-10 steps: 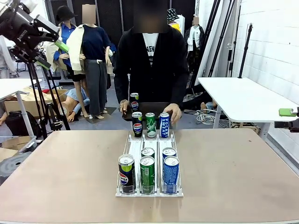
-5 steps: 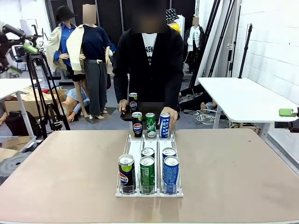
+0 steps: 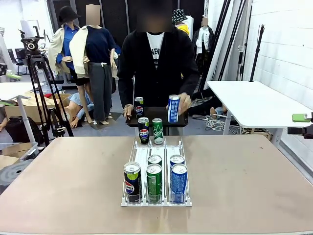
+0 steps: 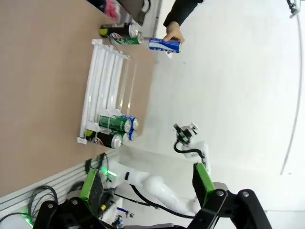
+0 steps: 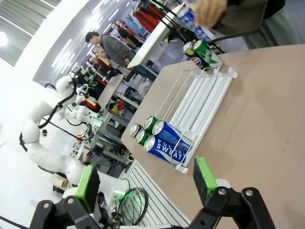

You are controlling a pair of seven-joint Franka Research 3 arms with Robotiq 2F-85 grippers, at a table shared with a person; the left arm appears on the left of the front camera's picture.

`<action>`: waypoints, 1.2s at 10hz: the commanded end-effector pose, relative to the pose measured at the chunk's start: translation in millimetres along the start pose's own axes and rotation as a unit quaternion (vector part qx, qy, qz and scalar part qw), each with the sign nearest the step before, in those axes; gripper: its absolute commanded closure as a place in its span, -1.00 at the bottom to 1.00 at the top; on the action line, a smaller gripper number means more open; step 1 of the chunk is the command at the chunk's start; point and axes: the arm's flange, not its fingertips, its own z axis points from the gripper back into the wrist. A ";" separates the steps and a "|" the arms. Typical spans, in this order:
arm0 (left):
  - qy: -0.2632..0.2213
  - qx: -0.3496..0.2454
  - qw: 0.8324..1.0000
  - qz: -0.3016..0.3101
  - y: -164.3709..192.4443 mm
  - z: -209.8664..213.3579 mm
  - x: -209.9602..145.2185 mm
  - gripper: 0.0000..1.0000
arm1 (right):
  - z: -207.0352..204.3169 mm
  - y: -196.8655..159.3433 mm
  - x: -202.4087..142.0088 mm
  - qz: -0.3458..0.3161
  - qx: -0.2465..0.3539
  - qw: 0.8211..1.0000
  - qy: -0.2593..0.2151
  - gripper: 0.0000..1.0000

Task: Retrieve and hand over the desired beverage to the person.
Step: Pick up another can of the same type that the person held from the Automatic Can Dispenser.

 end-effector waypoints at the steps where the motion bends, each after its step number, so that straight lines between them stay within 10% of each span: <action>1: 0.015 -0.054 0.998 0.002 13.4 4.8 -8.2 -1.00 | -3.1 -0.2 2.3 0.010 0.010 1.000 -0.013 -1.00; 6: 0.045 -0.111 0.991 0.060 96.7 -11.4 10.0 -1.00 | -3.1 -0.2 2.3 0.010 0.010 1.000 -0.013 -1.00; 12: 0.031 -0.087 0.994 0.066 95.5 -7.3 4.5 -1.00 | -3.1 -0.2 2.3 0.010 0.010 1.000 -0.013 -1.00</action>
